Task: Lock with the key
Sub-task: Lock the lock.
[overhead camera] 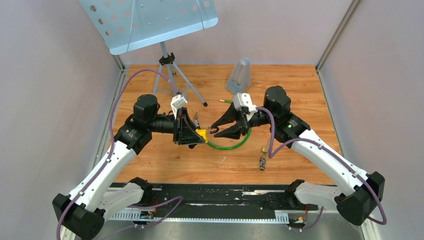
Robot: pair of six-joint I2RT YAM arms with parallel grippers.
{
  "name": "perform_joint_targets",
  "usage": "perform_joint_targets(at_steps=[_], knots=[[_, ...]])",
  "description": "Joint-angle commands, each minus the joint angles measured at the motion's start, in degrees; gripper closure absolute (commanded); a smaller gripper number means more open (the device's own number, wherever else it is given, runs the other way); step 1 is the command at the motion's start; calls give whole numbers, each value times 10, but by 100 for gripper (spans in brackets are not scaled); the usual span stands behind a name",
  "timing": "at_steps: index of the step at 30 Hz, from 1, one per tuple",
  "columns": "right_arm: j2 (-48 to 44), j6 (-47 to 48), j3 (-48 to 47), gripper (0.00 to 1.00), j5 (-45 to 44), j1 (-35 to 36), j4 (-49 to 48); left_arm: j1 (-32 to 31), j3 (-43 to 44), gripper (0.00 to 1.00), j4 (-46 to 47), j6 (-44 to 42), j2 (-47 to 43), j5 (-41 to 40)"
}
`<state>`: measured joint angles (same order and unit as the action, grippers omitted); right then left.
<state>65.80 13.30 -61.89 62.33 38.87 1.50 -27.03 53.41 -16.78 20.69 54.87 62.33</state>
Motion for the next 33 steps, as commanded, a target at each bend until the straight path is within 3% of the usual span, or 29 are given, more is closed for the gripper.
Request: perform_joint_targets(at_steps=[1,5,13,16,19,20,24,33], knots=[[-11,36,-9,58,30,2,29,-2,-9,100,72,28,-23,48],[-8,46,-8,53,19,3,48,-2,-11,100,76,38,-26,47],[-3,47,-13,64,1,18,48,-2,-18,100,120,77,-40,48],[-3,30,-19,74,2,20,43,-2,-21,100,121,70,-42,45],[2,-40,-35,98,-10,20,37,-2,-24,100,103,41,-47,28],[5,-73,-42,100,-22,20,37,-2,-24,100,98,19,-49,21],[11,-194,-41,100,-56,22,15,-2,-30,100,92,-43,-67,-45],[-16,-369,44,100,-163,30,-173,-2,-52,100,164,-28,-92,-141]])
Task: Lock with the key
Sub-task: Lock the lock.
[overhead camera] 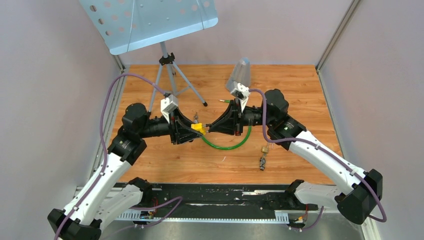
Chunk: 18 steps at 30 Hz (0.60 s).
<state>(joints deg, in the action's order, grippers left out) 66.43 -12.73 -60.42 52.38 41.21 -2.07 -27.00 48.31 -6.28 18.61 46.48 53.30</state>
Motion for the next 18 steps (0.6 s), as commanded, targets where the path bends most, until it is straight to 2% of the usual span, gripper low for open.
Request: perform_joint_targets(at_steps=[1,4,7,13,15,18], knots=[[-29,-121,41,100,-73,7,-155,-2,-3,100,70,-2,-11,-58],[-49,-146,70,100,-100,7,-220,-2,-13,85,109,22,-17,-49],[-72,-142,83,100,-90,7,-256,-2,-16,74,148,40,-24,-33],[-109,-128,85,100,-80,11,-273,-2,-21,55,216,82,-38,-28],[-111,-137,80,100,-82,12,-273,-2,-17,42,243,117,-39,-52],[-108,-173,73,100,-90,12,-284,-2,-13,36,307,171,-34,-65]])
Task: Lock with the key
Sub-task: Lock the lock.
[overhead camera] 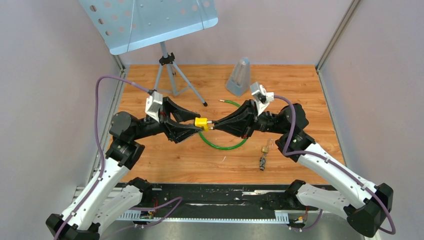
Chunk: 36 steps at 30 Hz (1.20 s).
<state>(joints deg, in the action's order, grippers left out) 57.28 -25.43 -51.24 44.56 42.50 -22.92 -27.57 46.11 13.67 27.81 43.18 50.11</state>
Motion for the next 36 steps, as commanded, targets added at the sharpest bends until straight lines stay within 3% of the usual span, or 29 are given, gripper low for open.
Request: perform_joint_targets(at_steps=[1,12,25,29,36], knots=[[-14,-62,-20,100,-14,-1,-82,3,7,34,138,103,0,-33],[5,-124,-19,100,-45,11,-129,3,-6,24,226,194,32,-34],[18,-148,-18,100,-78,15,-149,3,-3,24,130,149,28,-47],[17,-145,-18,100,-77,15,-142,3,-4,36,130,149,22,-54],[28,-132,-15,100,-75,20,-135,3,-9,86,137,153,17,-77]])
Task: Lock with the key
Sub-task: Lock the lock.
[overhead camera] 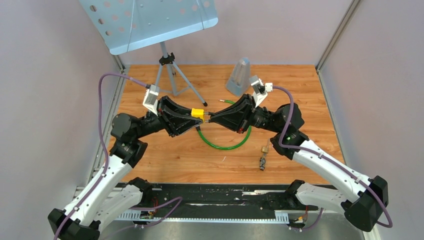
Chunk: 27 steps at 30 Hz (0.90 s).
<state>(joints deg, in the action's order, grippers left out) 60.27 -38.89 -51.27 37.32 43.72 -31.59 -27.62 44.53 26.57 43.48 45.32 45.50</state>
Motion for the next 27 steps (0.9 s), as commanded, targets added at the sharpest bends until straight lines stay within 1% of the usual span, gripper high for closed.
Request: perform_joint_targets(at_steps=[1,3,4,5,6,7,8,9,10,11,13,16,18,20,22,24,25,27], knots=[[-1,4,-14,100,-4,8,-45,4,6,95,8,-4,-5,-33],[-1,16,-14,100,-9,8,-35,4,4,100,9,-3,-8,-40],[-3,23,-15,100,-13,8,-25,4,2,100,11,-2,-9,-42],[-4,31,-17,97,-20,8,-12,4,2,100,13,-1,-10,-43],[-7,38,-18,88,-30,8,5,4,1,100,15,1,-11,-44],[-10,51,-19,76,-42,8,23,4,1,100,15,2,-13,-45],[-14,72,-19,62,-51,8,43,4,2,100,14,3,-15,-50],[-20,100,-17,44,-60,8,65,4,2,100,11,3,-17,-54],[-26,126,-11,30,-78,7,83,4,2,100,7,0,-19,-63],[-31,142,1,21,-106,7,91,4,2,100,0,-1,-24,-74],[-46,154,20,14,-110,-7,100,4,0,100,-9,-5,-29,-84],[-70,150,28,13,-84,-20,108,4,3,100,-50,-22,-35,-85],[-70,157,15,14,-68,-21,134,4,1,100,-71,-29,-38,-87],[-57,167,-12,20,-49,-21,163,4,-3,100,-88,-34,-42,-87],[-39,172,-41,29,-30,-21,195,4,-6,100,-97,-42,-46,-82],[-23,171,-56,35,-4,-21,196,4,-11,100,-102,-45,-48,-77],[-14,166,-61,38,1,-21,196,4,-11,100,-103,-49,-48,-74],[3,158,-67,47,-2,-21,197,4,-12,100,-107,-53,-48,-70]])
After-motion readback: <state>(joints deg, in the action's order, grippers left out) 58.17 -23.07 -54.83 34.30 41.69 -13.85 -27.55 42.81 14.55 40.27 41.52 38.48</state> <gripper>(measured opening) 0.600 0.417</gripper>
